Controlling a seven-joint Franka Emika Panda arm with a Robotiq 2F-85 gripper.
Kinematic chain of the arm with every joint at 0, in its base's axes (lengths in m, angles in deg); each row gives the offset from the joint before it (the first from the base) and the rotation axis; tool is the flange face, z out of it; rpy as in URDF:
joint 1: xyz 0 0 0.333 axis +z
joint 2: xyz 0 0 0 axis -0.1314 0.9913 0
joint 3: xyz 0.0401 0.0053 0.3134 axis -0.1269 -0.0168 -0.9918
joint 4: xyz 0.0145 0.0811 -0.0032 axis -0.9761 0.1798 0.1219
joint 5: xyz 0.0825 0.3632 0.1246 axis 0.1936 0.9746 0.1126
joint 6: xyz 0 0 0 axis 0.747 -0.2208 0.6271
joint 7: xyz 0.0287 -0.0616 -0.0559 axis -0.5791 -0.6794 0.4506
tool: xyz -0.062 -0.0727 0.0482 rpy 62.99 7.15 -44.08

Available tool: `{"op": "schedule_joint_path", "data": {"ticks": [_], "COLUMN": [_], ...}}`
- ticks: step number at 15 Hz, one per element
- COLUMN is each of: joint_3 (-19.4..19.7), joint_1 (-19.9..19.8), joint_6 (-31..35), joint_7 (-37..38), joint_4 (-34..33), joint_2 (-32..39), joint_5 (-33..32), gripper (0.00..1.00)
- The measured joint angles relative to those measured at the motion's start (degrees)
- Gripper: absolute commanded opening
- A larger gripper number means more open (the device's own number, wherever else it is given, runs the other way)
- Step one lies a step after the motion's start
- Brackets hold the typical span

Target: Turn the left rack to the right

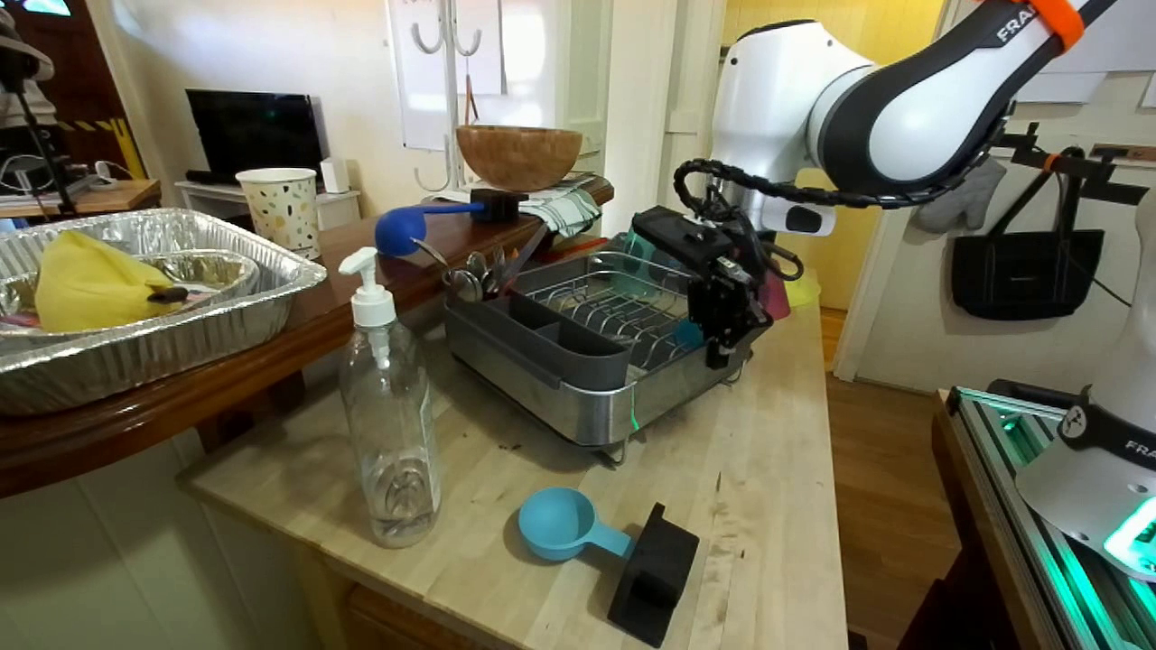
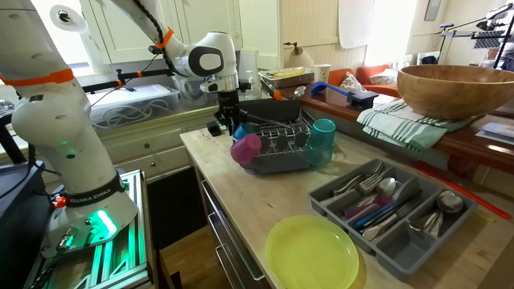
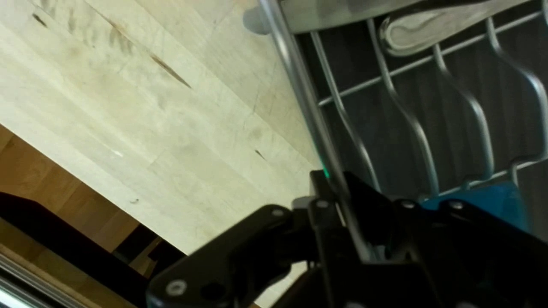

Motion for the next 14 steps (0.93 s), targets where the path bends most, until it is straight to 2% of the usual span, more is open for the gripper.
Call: {"op": "schedule_joint_path", "data": {"ticks": [5, 6, 9, 14], "joint_3": [-0.4, -0.5, -0.8, -0.8], "joint_1": [0.1, 0.1, 0.1, 0.3], "joint_6": [2.1, 2.7, 3.7, 3.9], "joint_7": [0.6, 0.7, 0.7, 1.0], "joint_4": [3.0, 3.6, 4.8, 5.2], "joint_2": [-2.1, -2.6, -3.4, -3.7], "joint_5": [6.3, 7.4, 9.9, 10.4], "gripper": [0.03, 0.12, 0.12, 0.12]}}
